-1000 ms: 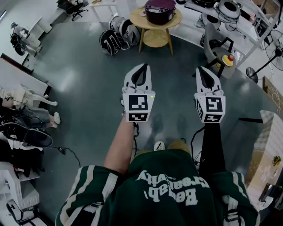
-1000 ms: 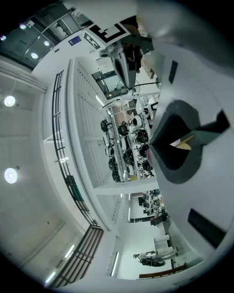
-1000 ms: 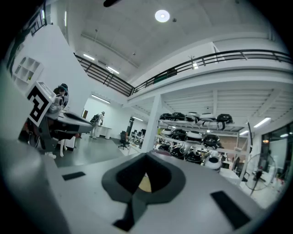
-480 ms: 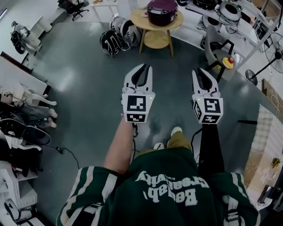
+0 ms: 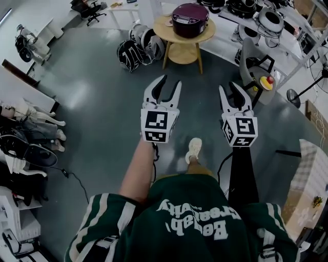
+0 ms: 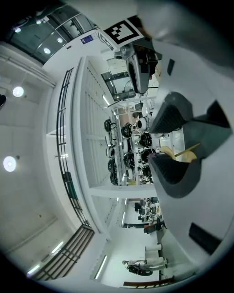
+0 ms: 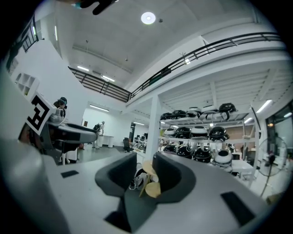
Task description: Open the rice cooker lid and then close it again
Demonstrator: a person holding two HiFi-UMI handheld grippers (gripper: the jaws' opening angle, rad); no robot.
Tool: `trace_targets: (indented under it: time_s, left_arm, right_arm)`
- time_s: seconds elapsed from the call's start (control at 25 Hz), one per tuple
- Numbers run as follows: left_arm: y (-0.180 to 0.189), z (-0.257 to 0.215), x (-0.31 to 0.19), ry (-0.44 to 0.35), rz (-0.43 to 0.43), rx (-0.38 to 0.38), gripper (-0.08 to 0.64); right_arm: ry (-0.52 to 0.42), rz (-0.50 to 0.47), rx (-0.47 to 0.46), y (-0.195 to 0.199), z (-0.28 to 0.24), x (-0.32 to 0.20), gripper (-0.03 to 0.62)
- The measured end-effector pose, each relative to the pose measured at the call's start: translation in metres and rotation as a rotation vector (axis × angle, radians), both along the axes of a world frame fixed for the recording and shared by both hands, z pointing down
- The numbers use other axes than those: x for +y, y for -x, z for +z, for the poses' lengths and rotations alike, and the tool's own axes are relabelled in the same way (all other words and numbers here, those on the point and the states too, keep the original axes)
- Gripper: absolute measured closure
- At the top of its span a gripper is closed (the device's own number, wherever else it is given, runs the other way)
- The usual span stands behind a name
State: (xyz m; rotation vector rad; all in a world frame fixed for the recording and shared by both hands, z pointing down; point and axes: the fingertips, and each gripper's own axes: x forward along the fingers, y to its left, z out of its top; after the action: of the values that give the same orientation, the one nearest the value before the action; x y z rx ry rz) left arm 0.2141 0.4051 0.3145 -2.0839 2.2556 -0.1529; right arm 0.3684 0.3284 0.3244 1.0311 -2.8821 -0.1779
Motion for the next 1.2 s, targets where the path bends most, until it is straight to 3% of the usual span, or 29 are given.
trace_targets:
  time_s: [0.16, 0.84, 1.2]
  left_arm:
    - [0.011, 0.000, -0.041, -0.009, 0.000, 0.027, 0.405]
    - [0.103, 0.004, -0.235, 0.011, -0.067, 0.008, 0.405]
    - [0.140, 0.013, -0.292, 0.037, -0.114, 0.000, 0.406]
  right_arm:
    - [0.014, -0.011, -0.016, 0.014, 0.004, -0.039, 0.456]
    - [0.015, -0.124, -0.040, 0.122, 0.002, -0.246, 0.453]
    - [0.036, -0.168, -0.047, 0.162, 0.011, -0.313, 0.453]
